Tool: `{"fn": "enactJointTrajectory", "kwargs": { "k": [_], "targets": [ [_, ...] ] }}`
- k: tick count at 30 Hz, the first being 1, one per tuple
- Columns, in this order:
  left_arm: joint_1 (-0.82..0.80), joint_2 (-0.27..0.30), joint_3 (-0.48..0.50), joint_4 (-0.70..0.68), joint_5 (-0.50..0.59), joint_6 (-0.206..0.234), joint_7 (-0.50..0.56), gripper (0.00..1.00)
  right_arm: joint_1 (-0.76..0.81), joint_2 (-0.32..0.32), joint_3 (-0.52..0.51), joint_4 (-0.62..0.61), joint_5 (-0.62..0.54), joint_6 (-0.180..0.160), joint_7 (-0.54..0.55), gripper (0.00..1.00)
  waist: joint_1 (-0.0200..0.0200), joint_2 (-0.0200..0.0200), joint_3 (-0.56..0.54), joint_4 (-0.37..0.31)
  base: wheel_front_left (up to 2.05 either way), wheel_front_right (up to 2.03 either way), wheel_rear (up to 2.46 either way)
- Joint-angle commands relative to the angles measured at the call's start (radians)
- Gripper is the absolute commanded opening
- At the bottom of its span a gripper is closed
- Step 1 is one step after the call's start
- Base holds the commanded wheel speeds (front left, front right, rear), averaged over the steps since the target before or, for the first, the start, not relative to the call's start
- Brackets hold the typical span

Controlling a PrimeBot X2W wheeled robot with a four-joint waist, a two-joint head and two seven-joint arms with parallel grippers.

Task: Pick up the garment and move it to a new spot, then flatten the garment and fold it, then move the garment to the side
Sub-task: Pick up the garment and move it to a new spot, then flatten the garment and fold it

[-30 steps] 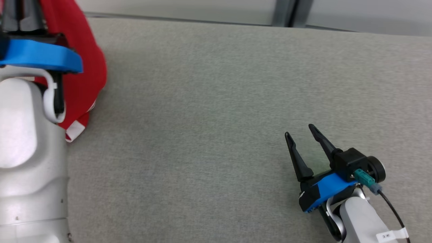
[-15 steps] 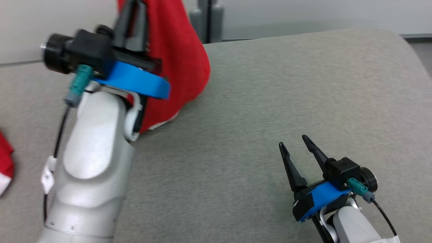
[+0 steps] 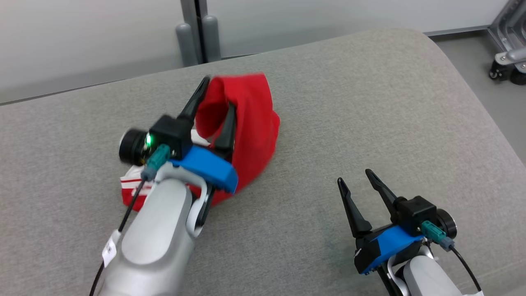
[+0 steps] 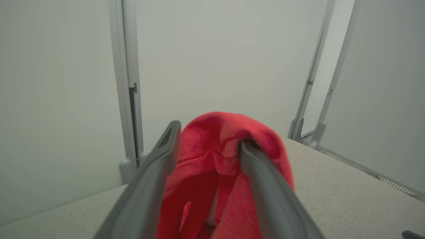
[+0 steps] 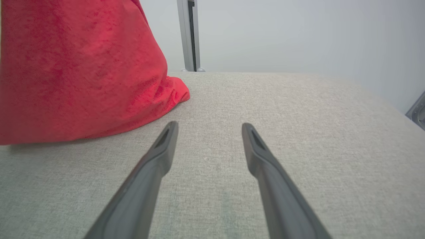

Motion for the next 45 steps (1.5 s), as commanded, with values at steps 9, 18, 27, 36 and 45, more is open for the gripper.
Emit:
{"fn": "enactJointTrajectory", "kwargs": {
  "k": [9, 18, 27, 36, 45],
  "targets": [
    [0.239, 0.009, 0.150, 0.062, 0.038, 0.062, -0.003, 1.00, 0.041, 0.002, -0.026, -0.004, 0.002, 0.000, -0.004, 1.00, 0.0001, 0.0001, -0.059, 0.094, 0.00, 0.00, 0.00],
    [0.468, 0.006, 0.342, -0.056, 0.086, 0.097, -0.003, 1.00, 0.090, 0.003, -0.052, -0.010, 0.003, 0.000, -0.004, 1.00, 0.0001, 0.0001, -0.139, 0.169, 0.00, 0.00, 0.00],
    [0.643, 0.002, 0.400, -0.176, 0.084, 0.095, -0.003, 1.00, 0.133, 0.002, -0.055, -0.002, 0.010, 0.000, -0.004, 1.00, 0.0001, 0.0001, -0.185, 0.192, 0.00, 0.00, 0.00],
    [0.639, 0.002, 0.357, -0.181, 0.076, 0.093, -0.003, 1.00, 0.134, 0.002, -0.057, 0.005, 0.005, 0.000, -0.004, 1.00, 0.0001, 0.0001, -0.177, 0.233, 0.00, 0.00, 0.00],
    [0.573, 0.002, 0.318, -0.143, 0.072, 0.062, -0.003, 1.00, 0.108, 0.002, -0.032, -0.005, 0.003, 0.000, -0.004, 1.00, 0.0001, 0.0001, -0.134, 0.218, 0.00, 0.00, 0.00]
  ]
}}
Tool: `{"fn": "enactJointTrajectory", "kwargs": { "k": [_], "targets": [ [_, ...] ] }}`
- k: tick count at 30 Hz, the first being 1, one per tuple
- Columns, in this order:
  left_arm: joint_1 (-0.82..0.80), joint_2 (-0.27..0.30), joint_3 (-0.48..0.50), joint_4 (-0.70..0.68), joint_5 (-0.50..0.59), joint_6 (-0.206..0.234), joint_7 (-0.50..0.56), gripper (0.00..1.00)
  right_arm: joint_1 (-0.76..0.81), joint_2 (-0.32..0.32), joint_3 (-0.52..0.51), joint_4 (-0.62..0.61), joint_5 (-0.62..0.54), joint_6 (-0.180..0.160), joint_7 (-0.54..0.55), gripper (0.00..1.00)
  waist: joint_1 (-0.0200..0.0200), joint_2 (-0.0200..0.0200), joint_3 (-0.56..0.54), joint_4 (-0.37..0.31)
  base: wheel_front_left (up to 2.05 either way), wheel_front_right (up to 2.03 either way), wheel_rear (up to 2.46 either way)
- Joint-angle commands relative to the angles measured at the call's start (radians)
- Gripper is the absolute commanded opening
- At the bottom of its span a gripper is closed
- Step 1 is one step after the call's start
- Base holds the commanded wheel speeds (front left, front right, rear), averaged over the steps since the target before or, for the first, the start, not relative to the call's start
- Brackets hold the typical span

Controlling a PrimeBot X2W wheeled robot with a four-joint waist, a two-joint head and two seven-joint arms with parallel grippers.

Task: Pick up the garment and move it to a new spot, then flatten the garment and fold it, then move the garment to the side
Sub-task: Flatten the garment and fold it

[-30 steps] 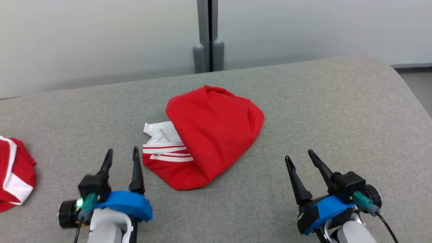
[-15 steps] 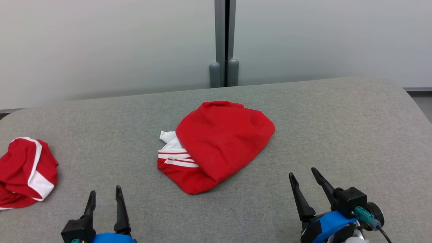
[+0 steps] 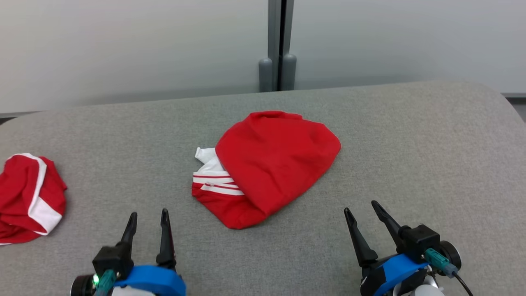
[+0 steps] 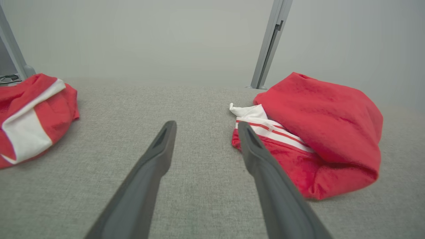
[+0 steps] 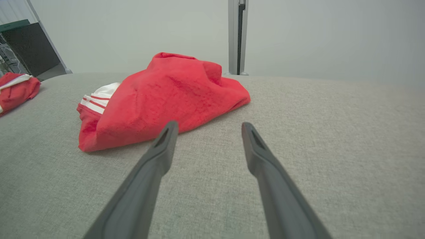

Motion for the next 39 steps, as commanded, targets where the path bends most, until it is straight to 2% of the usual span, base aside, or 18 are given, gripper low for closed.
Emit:
{"fn": "enactJointTrajectory", "kwargs": {
  "k": [1, 11, 16, 22, 29, 30, 31, 32, 33, 34, 35, 39],
  "targets": [
    [-0.035, -0.001, -0.005, 0.009, 0.005, -0.008, -0.003, 1.00, -0.016, -0.003, -0.002, -0.004, -0.001, 0.000, -0.004, 1.00, 0.0000, 0.0000, 0.013, -0.005, 0.00, 0.00, 0.00],
    [-0.211, 0.000, -0.037, 0.104, 0.054, -0.065, -0.003, 1.00, -0.057, -0.003, 0.004, -0.013, -0.009, 0.000, -0.004, 1.00, 0.0000, 0.0000, 0.108, -0.062, 0.00, 0.00, 0.00],
    [-0.279, 0.007, -0.061, 0.214, 0.068, -0.097, -0.003, 1.00, -0.071, -0.007, 0.009, -0.011, -0.010, 0.000, -0.004, 1.00, 0.0000, 0.0000, 0.148, -0.094, 0.00, 0.00, 0.00],
    [-0.339, 0.032, -0.086, 0.292, 0.060, -0.108, -0.003, 1.00, -0.081, -0.008, -0.002, -0.012, -0.006, 0.000, -0.004, 1.00, 0.0000, 0.0000, 0.179, -0.115, 0.00, 0.00, 0.00],
    [-0.345, 0.040, -0.137, 0.311, 0.032, -0.107, -0.003, 1.00, -0.084, -0.006, -0.007, -0.007, -0.005, 0.000, -0.004, 1.00, 0.0000, 0.0000, 0.190, -0.109, 0.00, 0.00, 0.00],
    [-0.342, 0.040, -0.150, 0.310, 0.027, -0.107, -0.003, 0.97, -0.085, -0.006, -0.005, -0.007, -0.003, 0.000, -0.004, 1.00, 0.0000, 0.0000, 0.190, -0.106, 0.00, 0.00, 0.00],
    [-0.339, 0.039, -0.158, 0.308, 0.022, -0.107, -0.003, 0.84, -0.087, -0.005, -0.004, -0.007, -0.002, 0.000, -0.004, 1.00, 0.0000, 0.0000, 0.189, -0.104, 0.00, 0.00, 0.00],
    [-0.336, 0.040, -0.166, 0.309, 0.019, -0.107, -0.003, 0.61, -0.088, -0.005, -0.004, -0.007, -0.001, 0.000, -0.004, 1.00, 0.0000, 0.0000, 0.189, -0.102, 0.00, 0.00, 0.00],
    [-0.334, 0.043, -0.169, 0.314, 0.016, -0.107, -0.003, 0.34, -0.088, -0.005, -0.001, -0.007, -0.001, 0.000, -0.004, 1.00, 0.0000, 0.0000, 0.189, -0.100, 0.00, 0.00, 0.00],
    [-0.334, 0.048, -0.165, 0.318, 0.021, -0.107, -0.003, 0.15, -0.090, -0.004, 0.000, -0.008, -0.001, 0.000, -0.004, 1.00, 0.0000, 0.0000, 0.189, -0.098, 0.00, 0.00, 0.00],
    [-0.333, 0.047, -0.165, 0.325, 0.026, -0.107, -0.003, 0.00, -0.092, -0.004, 0.000, -0.008, 0.000, 0.000, -0.004, 1.00, 0.0000, 0.0000, 0.189, -0.097, 0.00, 0.00, 0.00],
    [-0.332, 0.046, -0.154, 0.371, 0.042, -0.106, -0.003, 0.00, -0.095, -0.003, 0.004, -0.008, 0.004, 0.000, -0.004, 1.00, 0.0000, 0.0000, 0.188, -0.093, 0.00, 0.00, 0.00]
  ]
}}
